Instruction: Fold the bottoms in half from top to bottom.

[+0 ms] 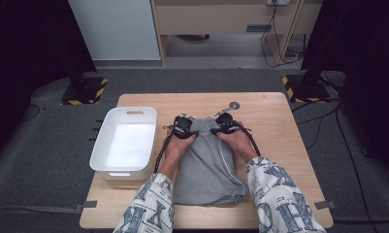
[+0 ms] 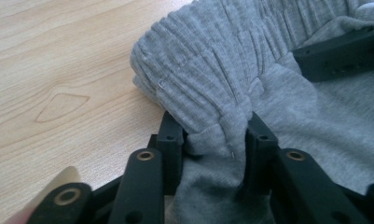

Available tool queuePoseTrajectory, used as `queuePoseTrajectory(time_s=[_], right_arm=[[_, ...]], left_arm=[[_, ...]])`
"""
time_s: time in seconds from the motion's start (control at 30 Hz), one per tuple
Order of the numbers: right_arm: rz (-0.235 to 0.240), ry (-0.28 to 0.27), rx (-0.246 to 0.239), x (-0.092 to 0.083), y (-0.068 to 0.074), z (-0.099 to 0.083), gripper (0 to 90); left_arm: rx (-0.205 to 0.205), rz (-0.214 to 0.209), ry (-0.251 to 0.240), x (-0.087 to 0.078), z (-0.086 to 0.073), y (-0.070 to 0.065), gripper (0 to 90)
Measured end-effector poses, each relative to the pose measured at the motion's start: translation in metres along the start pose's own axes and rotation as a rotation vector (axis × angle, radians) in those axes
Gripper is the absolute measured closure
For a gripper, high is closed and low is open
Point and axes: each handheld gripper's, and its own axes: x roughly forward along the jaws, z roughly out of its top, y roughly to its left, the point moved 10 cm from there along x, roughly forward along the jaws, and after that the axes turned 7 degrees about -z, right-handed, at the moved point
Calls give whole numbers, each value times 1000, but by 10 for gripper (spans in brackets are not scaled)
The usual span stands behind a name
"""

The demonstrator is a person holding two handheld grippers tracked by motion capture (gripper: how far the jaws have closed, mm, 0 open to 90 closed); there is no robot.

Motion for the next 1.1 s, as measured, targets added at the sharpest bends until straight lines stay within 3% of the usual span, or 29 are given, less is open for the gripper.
queuePoseTrajectory(time_s=[0.3,0.87,1.1], right_arm=[[-8,-36,-19,-19,-3,10,720],[-41,-146,-72,-79,-15,45,725],[-56,-166,-85,-92,-20,58,725]], left_arm=[[11,7,-51,-15,16,-10,728],[67,24,-161,-59,60,-33,740],[80,26,-179,-69,76,-36,745]])
